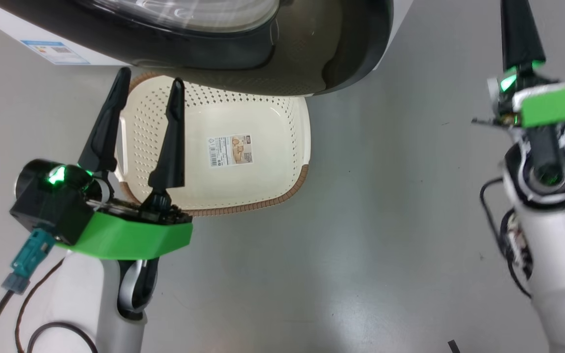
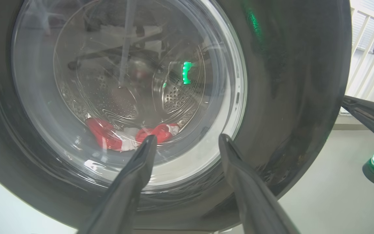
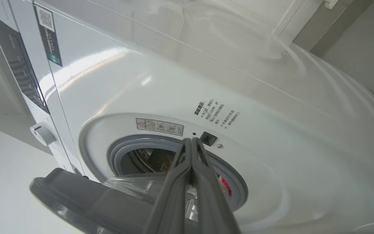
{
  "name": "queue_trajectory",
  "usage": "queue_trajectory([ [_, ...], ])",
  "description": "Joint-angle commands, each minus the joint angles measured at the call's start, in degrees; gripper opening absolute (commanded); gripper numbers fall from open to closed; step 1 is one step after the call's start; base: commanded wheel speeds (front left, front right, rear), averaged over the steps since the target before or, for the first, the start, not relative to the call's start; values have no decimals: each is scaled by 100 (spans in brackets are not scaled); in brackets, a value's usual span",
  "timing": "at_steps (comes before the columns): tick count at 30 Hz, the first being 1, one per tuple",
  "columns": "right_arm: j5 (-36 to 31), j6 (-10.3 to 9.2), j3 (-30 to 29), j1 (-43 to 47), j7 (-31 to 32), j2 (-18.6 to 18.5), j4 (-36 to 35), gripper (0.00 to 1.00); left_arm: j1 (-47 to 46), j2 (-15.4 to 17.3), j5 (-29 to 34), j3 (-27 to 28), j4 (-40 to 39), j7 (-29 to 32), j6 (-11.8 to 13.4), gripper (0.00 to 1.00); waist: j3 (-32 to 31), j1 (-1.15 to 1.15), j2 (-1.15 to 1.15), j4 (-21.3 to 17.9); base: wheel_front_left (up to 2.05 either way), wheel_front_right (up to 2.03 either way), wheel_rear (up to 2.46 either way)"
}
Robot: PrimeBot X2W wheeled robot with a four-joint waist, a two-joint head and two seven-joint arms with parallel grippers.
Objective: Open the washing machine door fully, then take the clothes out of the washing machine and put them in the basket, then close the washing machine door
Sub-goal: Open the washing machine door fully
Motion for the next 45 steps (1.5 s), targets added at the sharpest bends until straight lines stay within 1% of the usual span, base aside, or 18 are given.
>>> queue_trajectory([
  [1, 154, 44, 99, -72, 111, 77, -111, 0, 104, 112, 37, 152, -127, -44, -31, 100, 17, 0, 0, 19, 0, 0, 0],
  [5, 1069, 44, 78, -623, 1029, -15, 329, 0, 75, 112, 47, 151, -118, -44, -31, 100, 58, 0, 0, 85, 0, 0, 0],
  [11, 2146, 44, 272, -1300, 2575, -96, 971, 0, 86, 112, 20, 142, -93, -44, -31, 100, 64, 0, 0, 182, 0, 0, 0],
  [17, 2674, 44, 521, -1871, 3539, -240, 1574, 0, 106, 112, -42, 101, -23, -44, -31, 100, 44, 0, 0, 245, 0, 0, 0],
  [20, 2825, 44, 637, -2073, 3879, -328, 1718, 0, 107, 112, -61, 105, -3, -44, -31, 100, 40, 0, 0, 271, 0, 0, 0],
  [23, 2936, 44, 747, -2182, 4124, -399, 1785, 0, 116, 112, -67, 118, 4, -44, -31, 100, 40, 0, 0, 283, 0, 0, 0],
  [27, 2979, 44, 885, -2222, 4299, -497, 1797, 0, 126, 112, -73, 139, 20, -44, -28, 100, 35, 0, 0, 279, 0, 0, 0],
  [31, 2912, 44, 1020, -2154, 4362, -562, 1700, 0, 124, 112, -65, 152, 28, -44, -25, 100, 29, 0, 0, 262, 0, 0, 0],
  [39, 3006, 44, 1104, -1811, 4534, -588, 1368, 0, 133, 112, -71, 125, 34, -44, 4, 100, -49, 0, 0, 256, 0, 0, 0],
  [45, 2974, 44, 1206, -1571, 4545, -598, 1326, 0, 155, 112, -92, 118, 28, -44, 46, 100, -187, 0, 0, 325, 0, 0, 0],
])
